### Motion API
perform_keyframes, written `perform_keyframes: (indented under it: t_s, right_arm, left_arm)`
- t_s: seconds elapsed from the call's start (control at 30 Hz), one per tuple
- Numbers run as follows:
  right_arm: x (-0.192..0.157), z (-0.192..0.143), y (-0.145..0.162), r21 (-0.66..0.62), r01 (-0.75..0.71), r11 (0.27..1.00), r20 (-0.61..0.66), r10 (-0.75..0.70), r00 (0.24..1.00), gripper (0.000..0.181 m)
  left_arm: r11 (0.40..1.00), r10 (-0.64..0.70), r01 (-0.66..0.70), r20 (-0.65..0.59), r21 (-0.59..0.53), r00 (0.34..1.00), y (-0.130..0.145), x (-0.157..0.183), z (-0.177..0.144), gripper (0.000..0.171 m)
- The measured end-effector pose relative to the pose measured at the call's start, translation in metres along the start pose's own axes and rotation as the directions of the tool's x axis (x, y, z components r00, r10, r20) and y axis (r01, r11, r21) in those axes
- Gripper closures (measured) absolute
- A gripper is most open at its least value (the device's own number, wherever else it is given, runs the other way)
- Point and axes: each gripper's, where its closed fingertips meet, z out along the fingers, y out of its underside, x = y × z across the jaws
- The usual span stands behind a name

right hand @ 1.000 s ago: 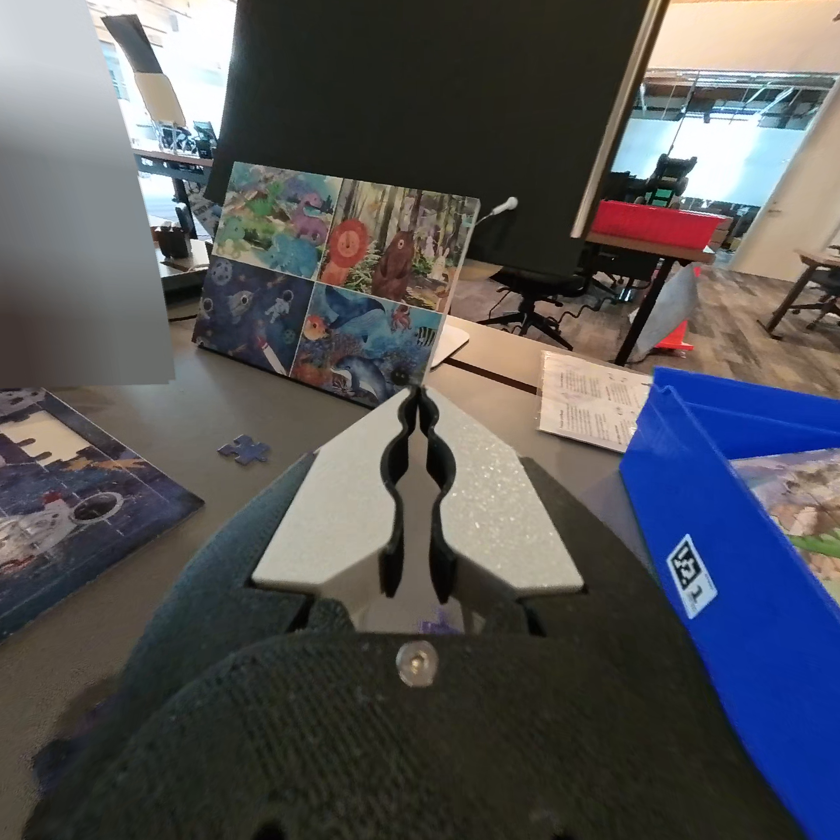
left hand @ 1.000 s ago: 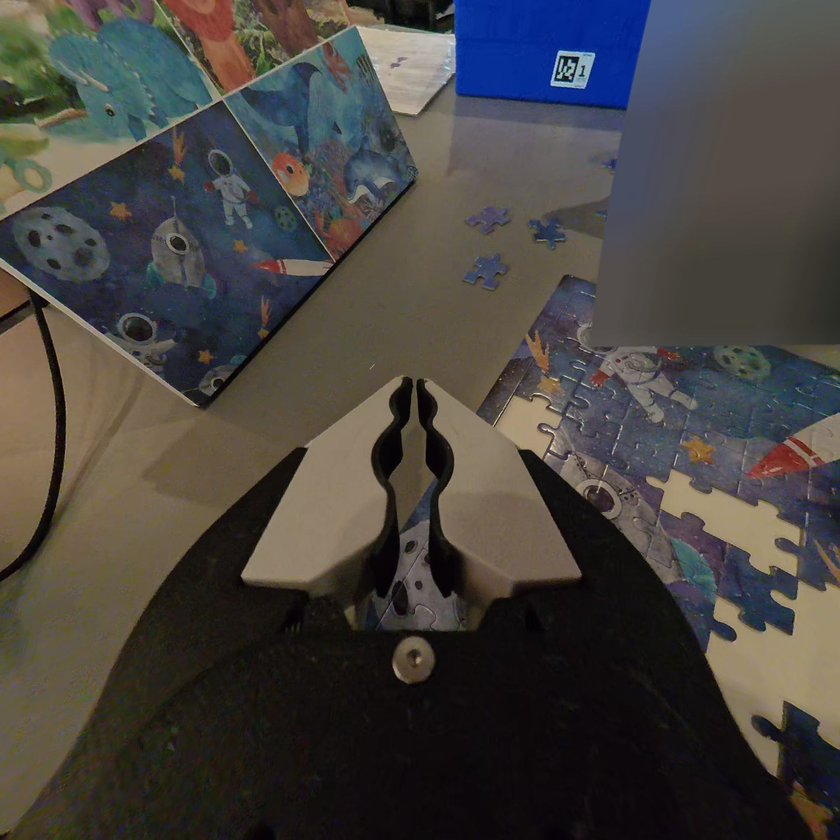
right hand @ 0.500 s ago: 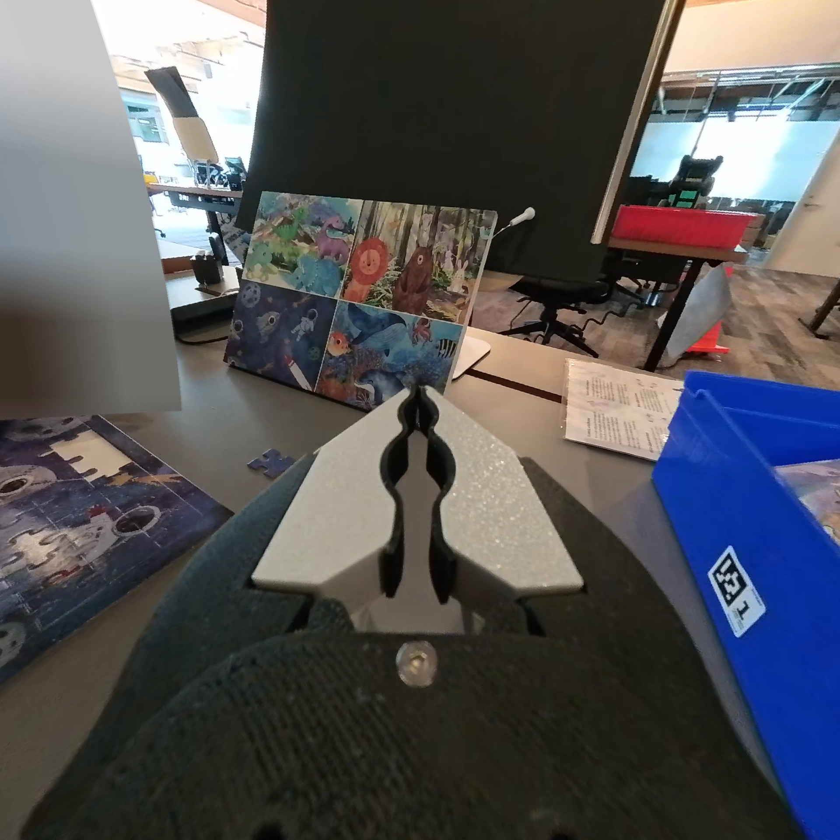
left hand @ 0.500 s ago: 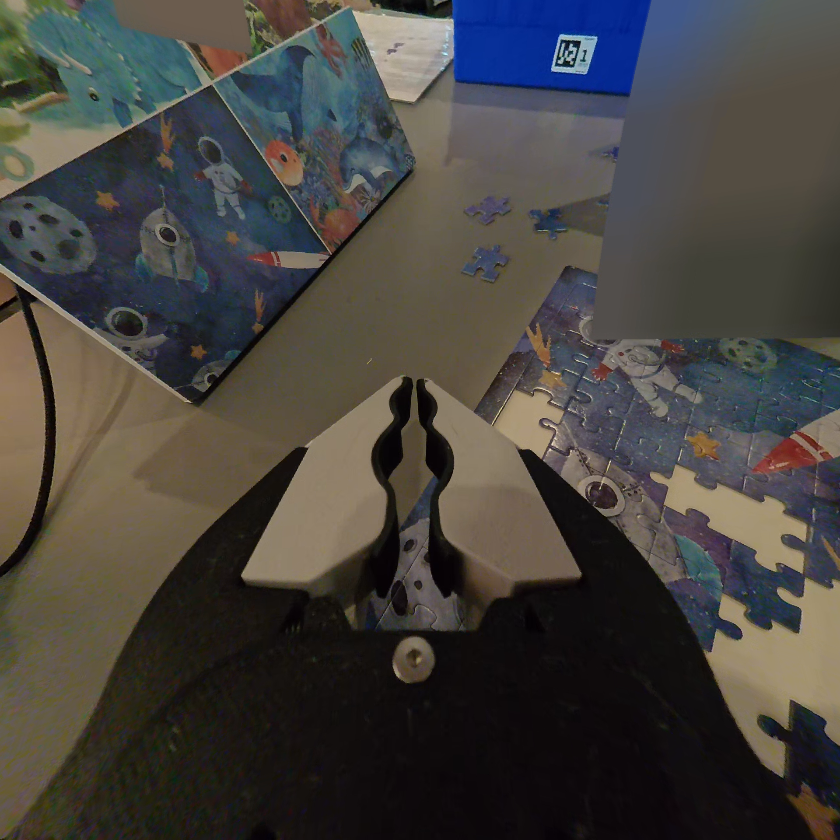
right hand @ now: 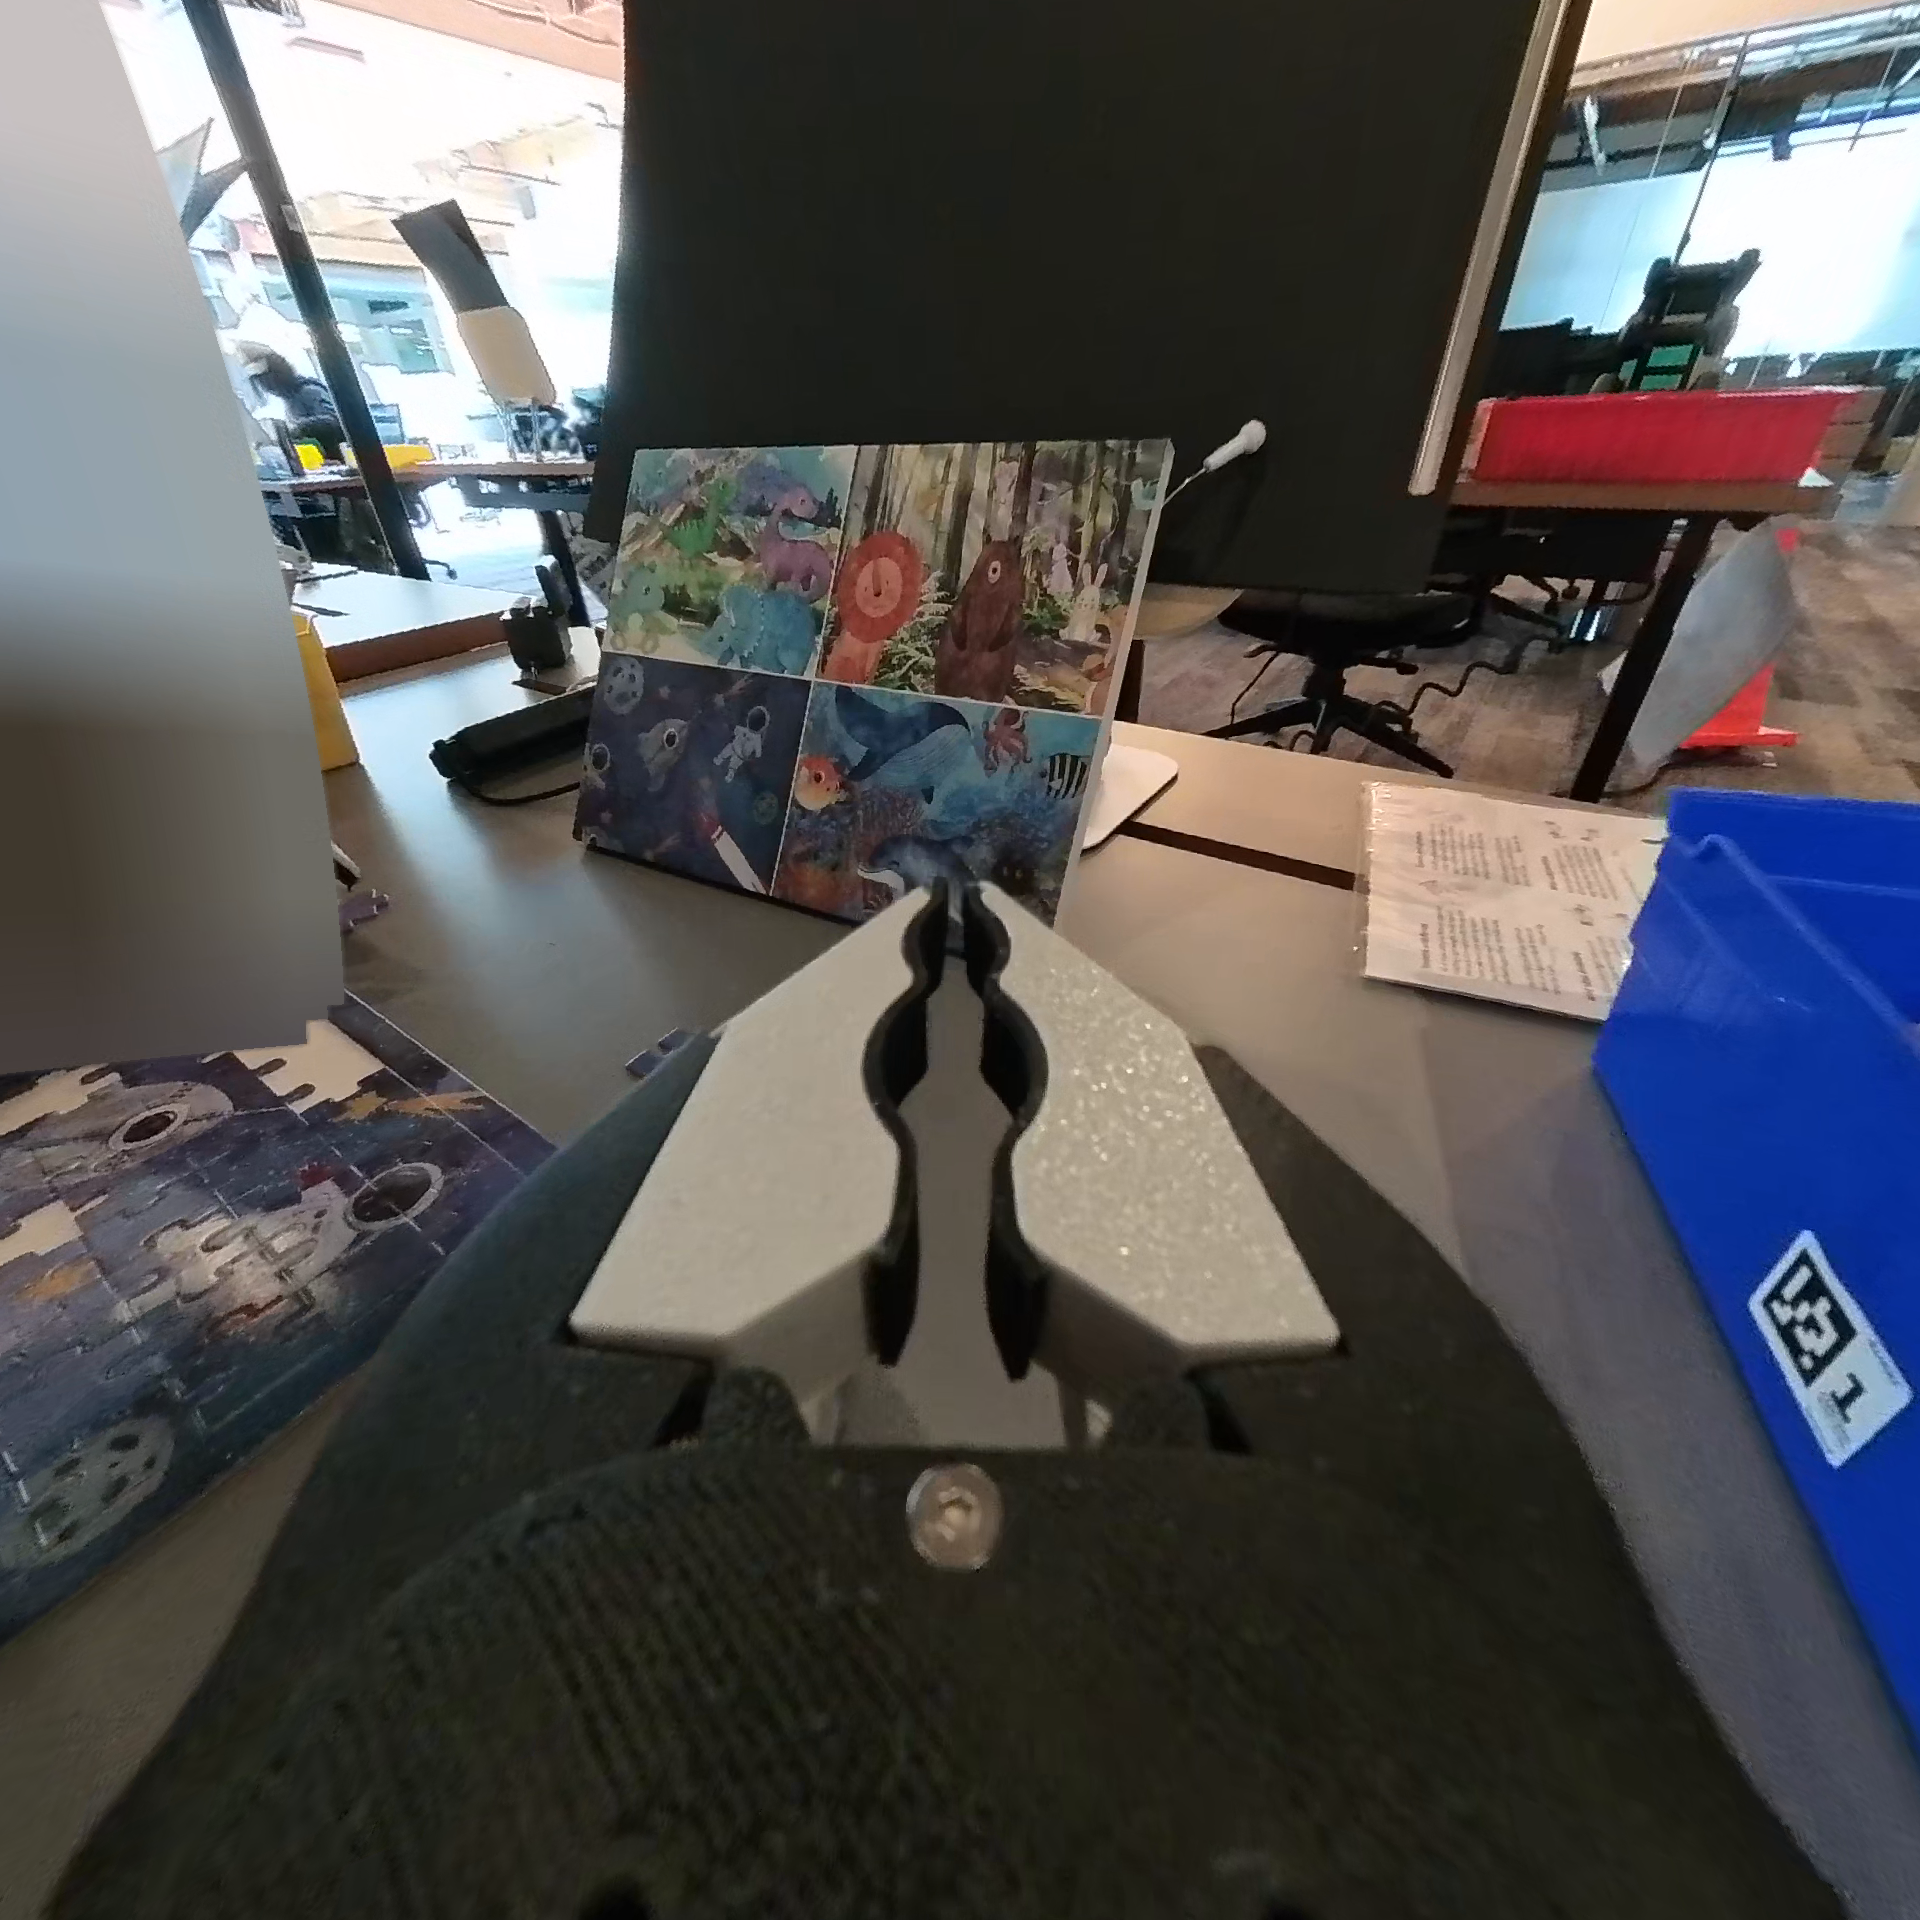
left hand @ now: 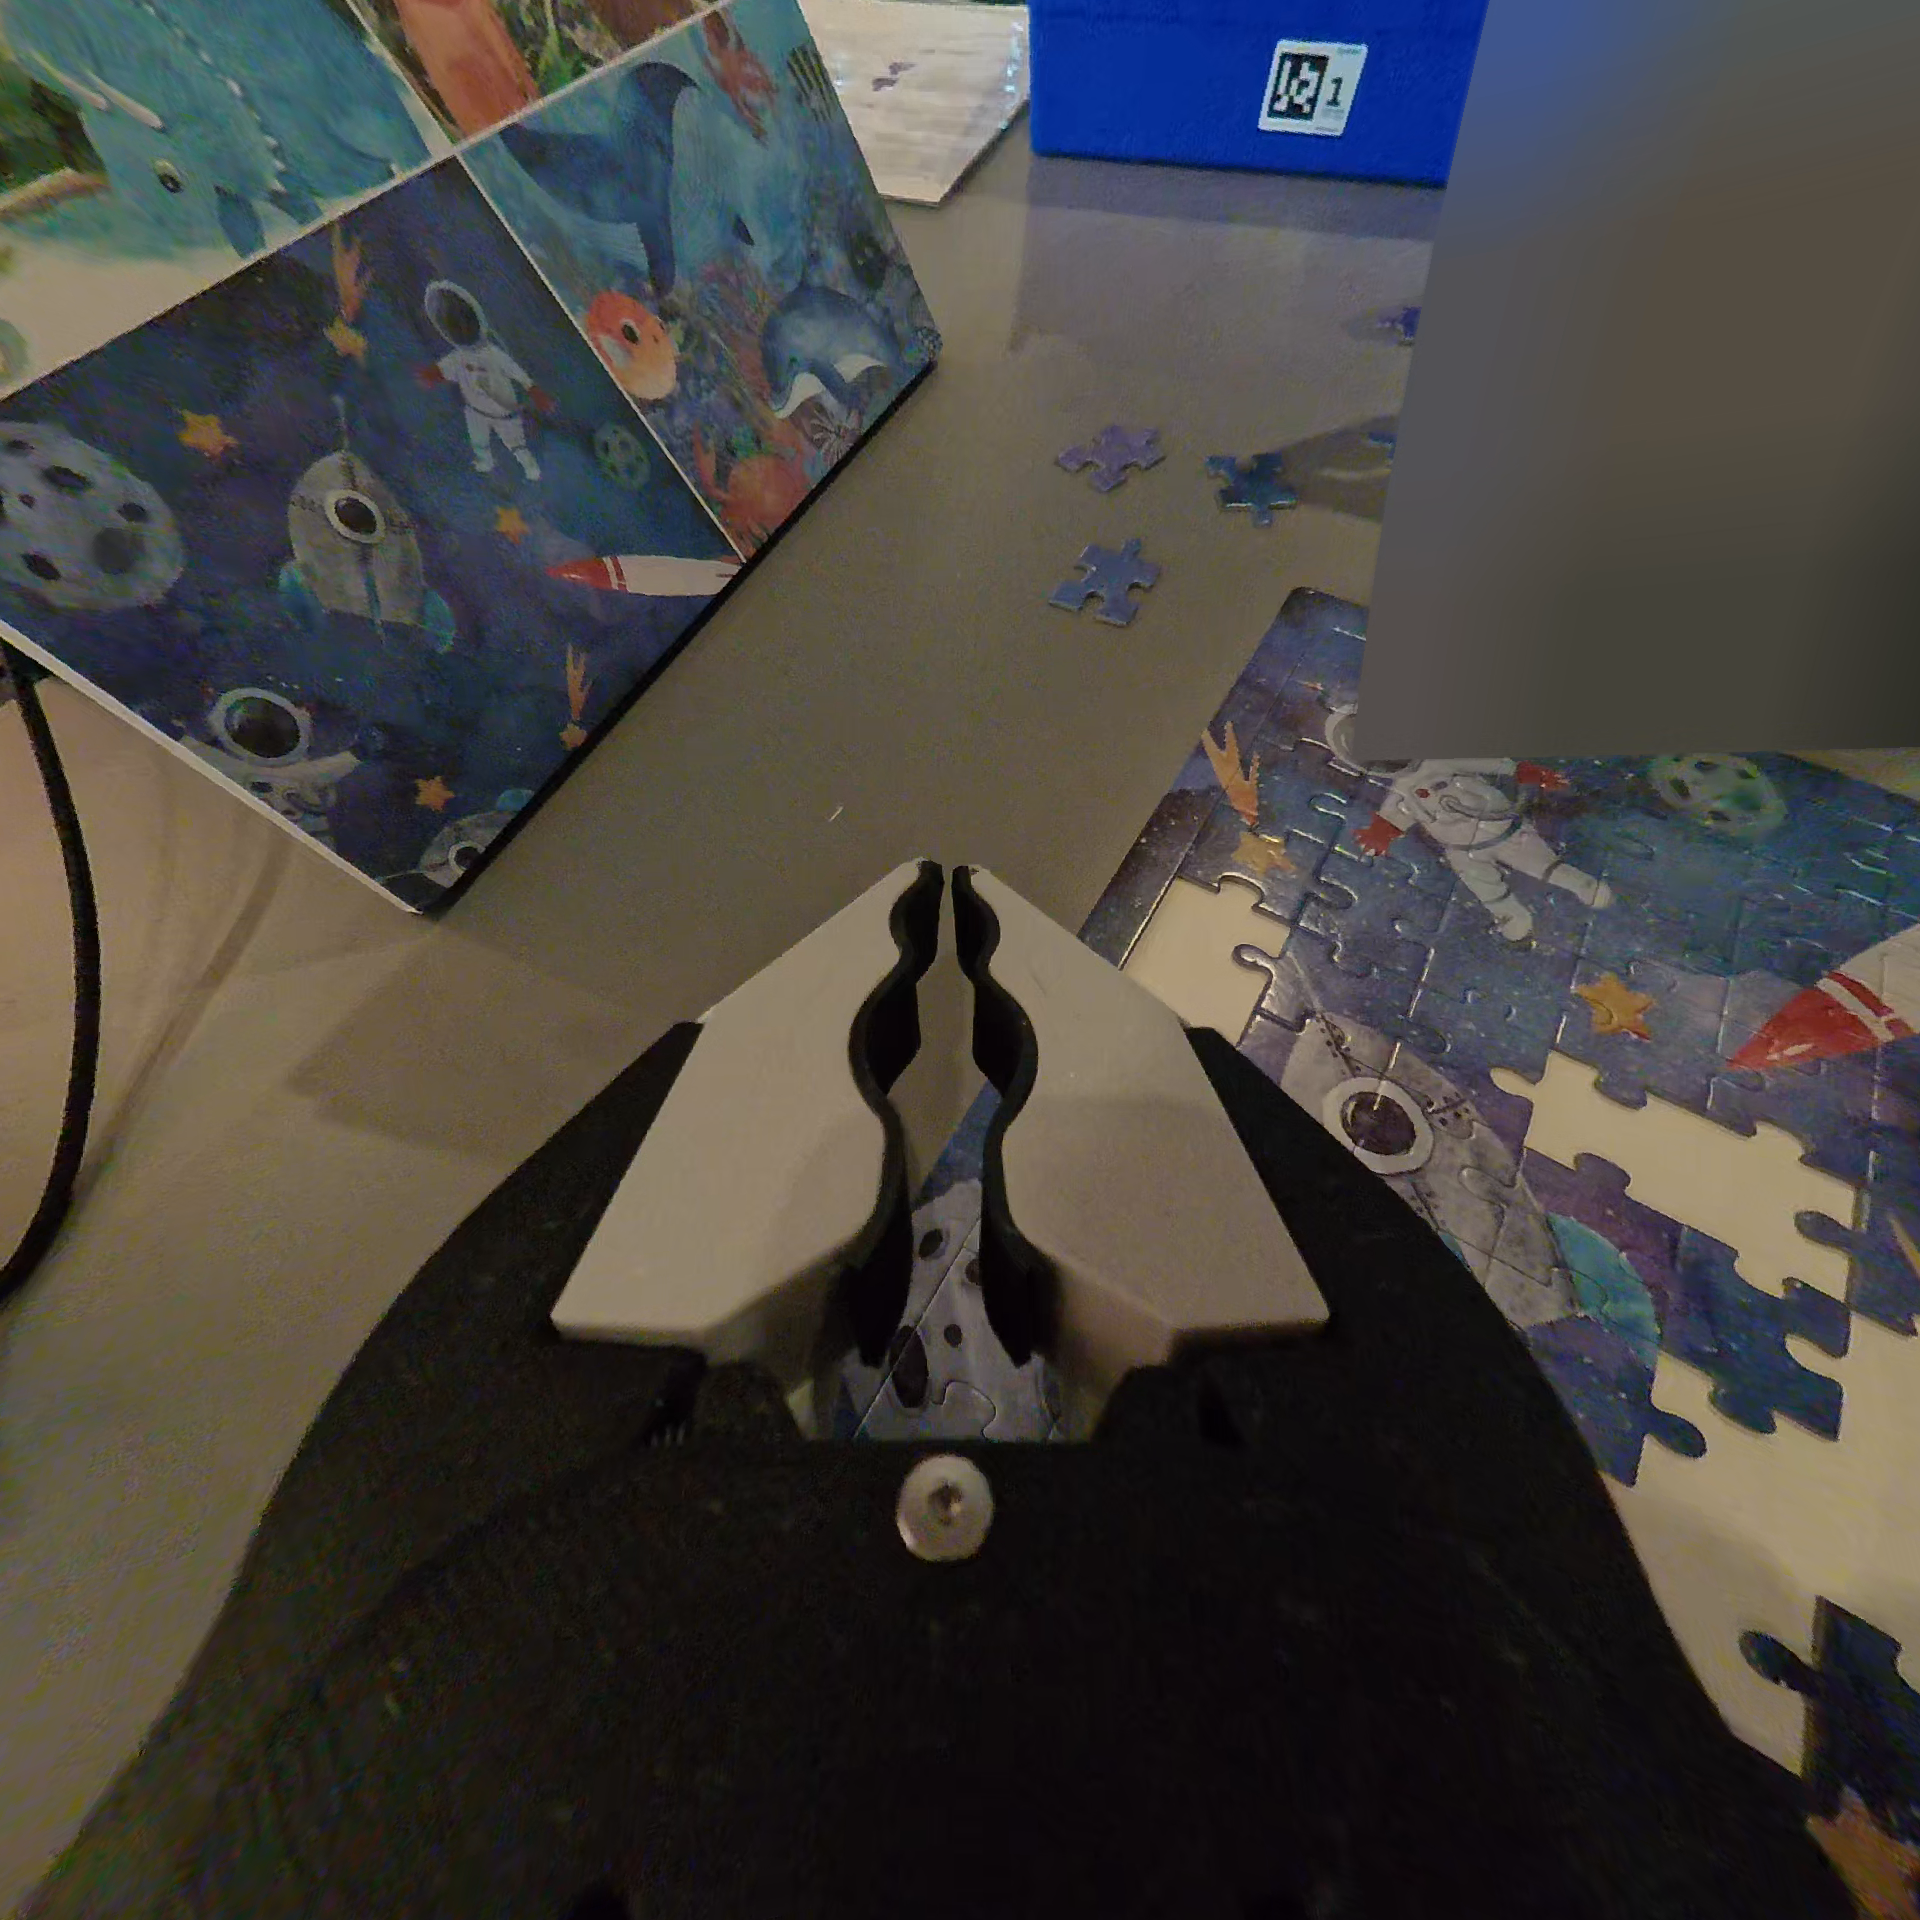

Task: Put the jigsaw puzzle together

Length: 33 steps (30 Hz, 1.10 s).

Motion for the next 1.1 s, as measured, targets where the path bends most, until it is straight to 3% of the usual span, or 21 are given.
perform_keyframes:
  t_s: [0.37,0.6,0.87,1.1]
  right_arm:
    - [0.015,0.001,0.019,-0.096,-0.085,0.992,-0.038,0.081,0.996,0.168]
    - [0.048,-0.013,0.085,-0.394,-0.203,0.896,-0.192,0.136,0.972,0.145]
    - [0.057,-0.041,0.106,-0.509,-0.151,0.847,-0.28,0.003,0.96,0.14]
    - [0.05,-0.049,0.114,-0.495,-0.224,0.839,-0.256,0.106,0.961,0.122]
  left_arm:
    - [1.0,0.012,-0.012,0.006,0.0,1.0,-0.001,0.0,0.0,0.171]
    - [1.0,0.03,-0.03,0.022,0.005,0.999,-0.003,-0.001,-0.002,0.171]
    - [0.999,0.037,-0.037,0.071,0.002,0.997,-0.002,-0.013,-0.007,0.171]
    - [0.999,0.034,-0.035,0.066,0.001,0.997,-0.001,-0.013,-0.006,0.171]
